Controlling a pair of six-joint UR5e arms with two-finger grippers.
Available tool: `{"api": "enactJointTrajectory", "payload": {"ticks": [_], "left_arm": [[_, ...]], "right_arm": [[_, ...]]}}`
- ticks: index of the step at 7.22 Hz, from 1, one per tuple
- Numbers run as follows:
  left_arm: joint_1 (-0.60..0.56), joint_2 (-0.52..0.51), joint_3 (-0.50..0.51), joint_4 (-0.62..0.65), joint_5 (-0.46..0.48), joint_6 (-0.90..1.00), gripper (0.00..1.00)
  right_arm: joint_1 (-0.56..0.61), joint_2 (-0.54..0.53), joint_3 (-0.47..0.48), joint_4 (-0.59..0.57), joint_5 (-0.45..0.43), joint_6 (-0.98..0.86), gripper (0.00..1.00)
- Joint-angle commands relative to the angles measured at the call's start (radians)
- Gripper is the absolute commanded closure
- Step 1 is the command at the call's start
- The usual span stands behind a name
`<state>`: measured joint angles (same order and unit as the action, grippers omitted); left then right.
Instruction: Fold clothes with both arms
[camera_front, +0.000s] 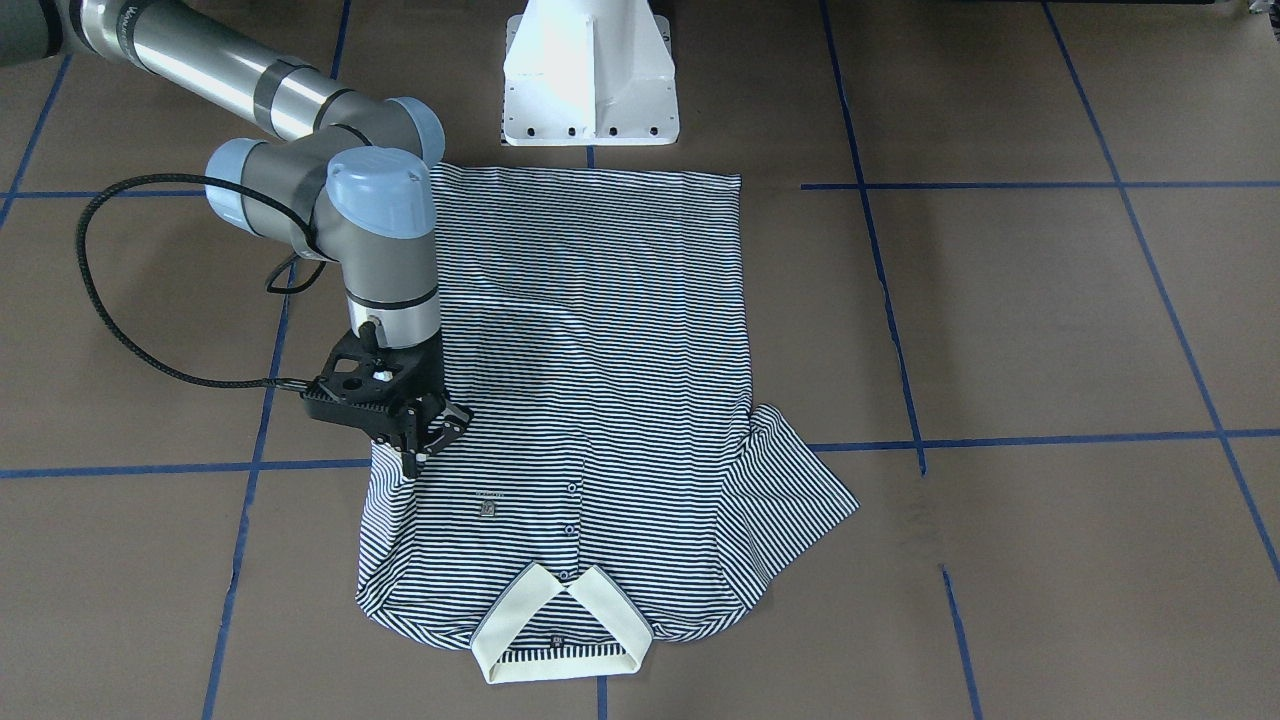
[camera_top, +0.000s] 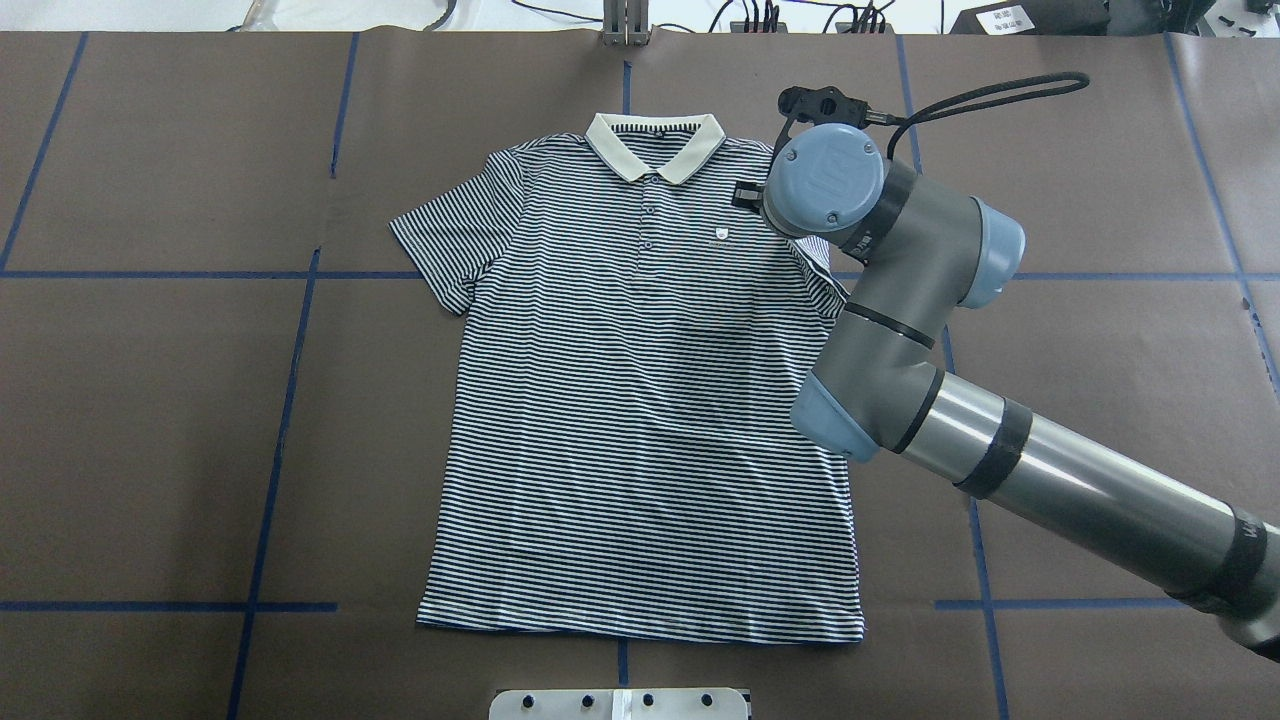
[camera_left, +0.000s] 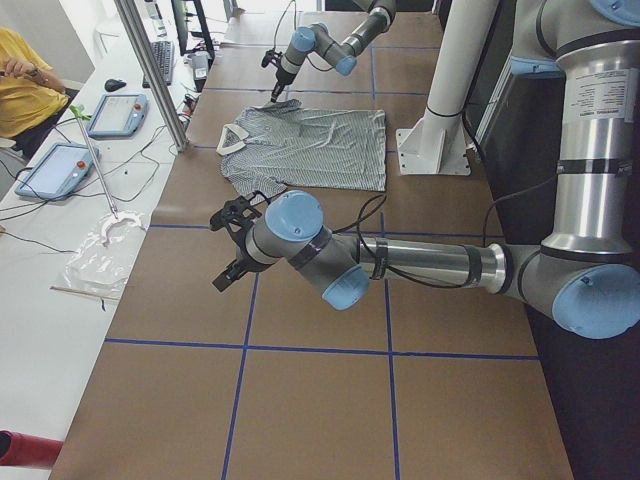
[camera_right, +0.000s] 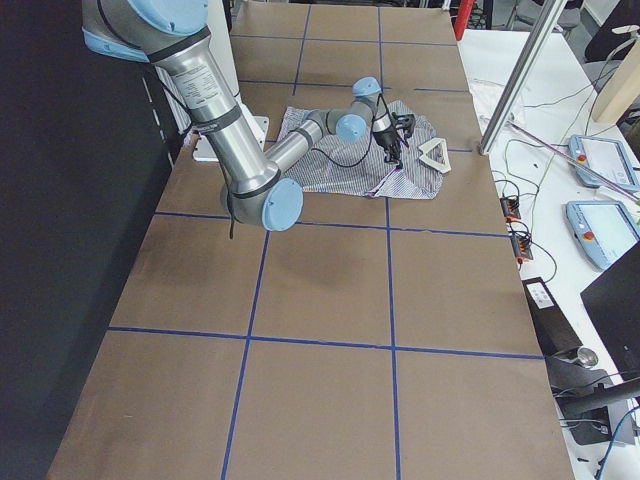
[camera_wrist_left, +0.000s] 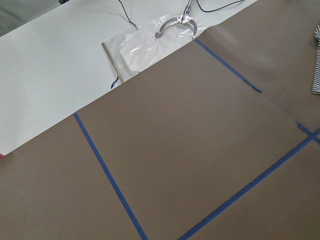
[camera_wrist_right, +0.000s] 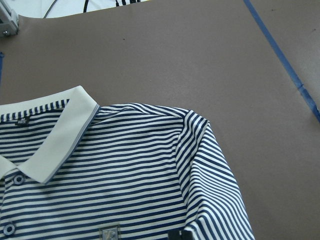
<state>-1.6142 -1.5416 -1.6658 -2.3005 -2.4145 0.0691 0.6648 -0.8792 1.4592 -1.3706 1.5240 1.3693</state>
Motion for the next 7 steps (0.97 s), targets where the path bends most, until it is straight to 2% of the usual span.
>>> {"api": "enactJointTrajectory", "payload": {"ticks": [1,2,3,4,6,7], "left_arm": [[0.0,0.0,0.0,0.0,0.0,-0.002,0.0],[0.0,-0.002,0.0,0.0,0.0,-0.002,0.0],[0.0,0.0,-0.002,0.0,-0.002,-0.002,0.0],[0.0,0.0,-0.002,0.0,-0.002,-0.002,0.0],[0.0,0.0,-0.003,-0.014,0.0,-0.003,0.0],[0.0,-0.005,0.004,-0.046,0.002,-0.043,0.0]], "right_arm": [[-0.03,0.086,-0.116,0.002,-0.082,0.075,1.0],[-0.034,0.115,-0.163,0.008,-0.097,0.076,1.0],[-0.034,0.118,-0.164,0.008,-0.097,0.077,0.74],[-0.042,0.123,-0.163,0.005,-0.099,0.082,0.03],[-0.03,0.16,-0.157,-0.007,-0.05,0.059,0.0],[0.002,0.158,-0.154,-0.005,0.052,-0.008,0.0]]}}
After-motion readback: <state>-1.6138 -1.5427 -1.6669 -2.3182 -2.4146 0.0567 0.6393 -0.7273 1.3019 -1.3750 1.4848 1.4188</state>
